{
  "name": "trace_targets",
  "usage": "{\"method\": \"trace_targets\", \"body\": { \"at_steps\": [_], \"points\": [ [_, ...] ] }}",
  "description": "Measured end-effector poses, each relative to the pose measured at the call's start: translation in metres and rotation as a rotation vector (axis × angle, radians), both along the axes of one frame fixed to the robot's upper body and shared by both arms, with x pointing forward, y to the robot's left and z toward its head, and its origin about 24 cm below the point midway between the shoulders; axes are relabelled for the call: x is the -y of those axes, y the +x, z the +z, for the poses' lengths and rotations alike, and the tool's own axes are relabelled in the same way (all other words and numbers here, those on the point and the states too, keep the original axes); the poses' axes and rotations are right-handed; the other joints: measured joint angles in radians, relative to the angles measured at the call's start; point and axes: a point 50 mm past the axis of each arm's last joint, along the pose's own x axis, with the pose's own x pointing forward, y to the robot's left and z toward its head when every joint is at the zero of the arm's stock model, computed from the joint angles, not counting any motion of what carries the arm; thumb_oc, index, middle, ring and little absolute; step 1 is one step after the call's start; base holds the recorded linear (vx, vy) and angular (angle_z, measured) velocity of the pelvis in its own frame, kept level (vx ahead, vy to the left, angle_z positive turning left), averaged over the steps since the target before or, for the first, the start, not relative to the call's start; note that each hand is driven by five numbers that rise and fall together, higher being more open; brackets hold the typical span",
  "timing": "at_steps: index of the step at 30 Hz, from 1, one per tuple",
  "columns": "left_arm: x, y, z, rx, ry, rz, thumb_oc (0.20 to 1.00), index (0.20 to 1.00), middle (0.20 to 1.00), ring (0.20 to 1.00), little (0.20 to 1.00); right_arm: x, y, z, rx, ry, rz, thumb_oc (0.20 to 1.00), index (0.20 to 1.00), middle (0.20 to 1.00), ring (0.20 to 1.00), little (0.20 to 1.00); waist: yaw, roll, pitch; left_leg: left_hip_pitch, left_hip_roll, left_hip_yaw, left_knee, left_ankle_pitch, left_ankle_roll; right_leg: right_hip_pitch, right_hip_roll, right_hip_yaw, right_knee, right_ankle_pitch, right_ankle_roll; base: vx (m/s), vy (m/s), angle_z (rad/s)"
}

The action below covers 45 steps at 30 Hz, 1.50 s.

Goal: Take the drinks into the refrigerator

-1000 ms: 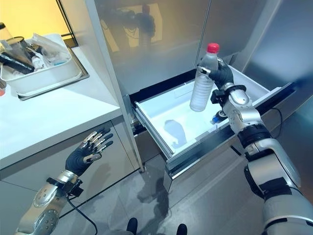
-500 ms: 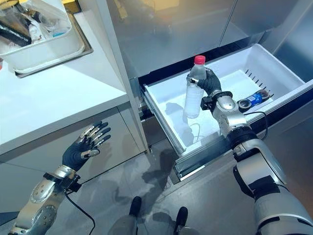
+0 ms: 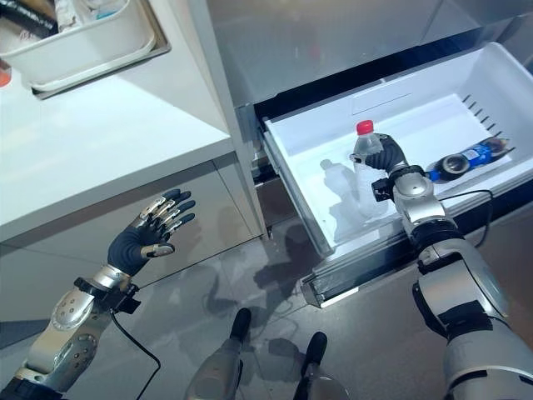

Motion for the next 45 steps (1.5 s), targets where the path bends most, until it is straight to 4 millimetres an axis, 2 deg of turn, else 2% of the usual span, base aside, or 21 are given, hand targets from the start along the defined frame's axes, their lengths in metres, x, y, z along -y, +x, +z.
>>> {"method": "trace_targets", "body": {
  "at_steps": [3,9,13,20,23,24,33,39,44,45],
  "points": [
    [0.002,0.001,0.002,0.014,0.002,-0.016,1.000,1.000,1.000,1.000,1.000,-0.014,0.000,-0.008,-0.062,-0.228,0.103,0.200,0.200,0.200,0.200,0.200,0.004,-0.002,0.013,-0.005,-0.006,-0.006,0.002,0.001,0.002,0.000,-0.005,-0.007,0.000,-0.001,0.001,0.00,-0.031,0.06],
    [0.004,0.003,0.005,0.037,0.016,-0.018,1.000,1.000,1.000,1.000,1.000,-0.019,-0.001,-0.017,-0.103,-0.412,0.141,0.200,0.200,0.200,0.200,0.200,0.004,-0.002,0.014,-0.004,-0.012,-0.022,0.003,0.002,0.003,0.009,-0.009,-0.017,0.000,-0.005,0.007,-0.01,-0.015,0.07],
    [0.007,0.003,0.004,0.047,0.017,-0.003,1.000,1.000,1.000,1.000,1.000,-0.033,0.000,-0.029,-0.145,-0.587,0.199,0.200,0.200,0.200,0.200,0.200,0.003,-0.002,0.014,-0.003,-0.012,-0.023,0.006,0.002,0.003,0.013,-0.009,-0.020,0.000,-0.005,0.007,0.00,0.000,0.00],
    [0.010,0.003,0.001,0.048,0.003,0.007,1.000,1.000,1.000,1.000,1.000,-0.042,0.000,-0.044,-0.217,-0.712,0.249,0.200,0.200,0.200,0.200,0.200,0.002,-0.003,0.014,-0.002,-0.013,-0.032,0.012,0.002,0.003,0.023,-0.008,-0.034,0.000,-0.006,0.007,-0.01,-0.005,0.04],
    [0.009,0.002,0.000,0.047,0.012,0.010,1.000,1.000,1.000,1.000,1.000,-0.039,-0.003,-0.050,-0.244,-0.717,0.246,0.200,0.200,0.200,0.200,0.200,0.003,-0.003,0.014,-0.002,-0.015,-0.037,0.013,0.002,0.003,0.026,-0.009,-0.036,0.000,-0.006,0.007,-0.02,0.002,0.06],
    [0.009,0.002,0.000,0.046,0.012,0.009,1.000,1.000,1.000,1.000,1.000,-0.039,-0.003,-0.050,-0.244,-0.718,0.245,1.000,1.000,1.000,1.000,1.000,0.004,-0.003,0.014,-0.002,-0.015,-0.037,0.013,0.002,0.003,0.027,-0.009,-0.036,0.000,-0.006,0.007,0.00,0.000,0.00],
    [0.007,0.002,0.002,0.057,0.017,0.005,1.000,1.000,1.000,1.000,1.000,-0.051,-0.001,-0.052,-0.251,-0.705,0.286,1.000,1.000,1.000,1.000,1.000,0.000,-0.006,0.012,0.019,-0.015,-0.038,0.016,0.002,0.003,0.050,-0.009,-0.036,0.000,-0.006,0.007,0.00,0.000,0.00],
    [0.005,0.002,0.003,0.060,0.021,0.006,1.000,1.000,1.000,1.000,1.000,-0.052,-0.002,-0.049,-0.232,-0.707,0.293,1.000,1.000,1.000,1.000,1.000,-0.005,-0.009,0.011,0.034,-0.015,-0.037,0.017,0.002,0.003,0.064,-0.008,-0.034,0.000,-0.006,0.007,0.00,0.000,0.00],
    [0.000,0.002,0.009,0.079,0.031,0.014,1.000,1.000,1.000,1.000,1.000,-0.050,-0.012,-0.016,-0.087,-0.703,0.358,1.000,1.000,1.000,1.000,1.000,-0.017,-0.023,0.012,0.042,-0.015,-0.032,0.017,0.003,0.004,0.070,-0.009,-0.028,0.000,-0.005,0.006,0.00,0.019,-0.04],
    [-0.002,0.000,0.011,0.085,0.032,0.021,1.000,1.000,1.000,1.000,1.000,-0.044,-0.018,0.003,-0.016,-0.690,0.364,1.000,1.000,1.000,1.000,1.000,-0.022,-0.032,0.011,0.046,-0.016,-0.029,0.017,0.003,0.004,0.071,-0.010,-0.026,0.000,-0.004,0.007,0.00,0.000,0.00]
  ]
}}
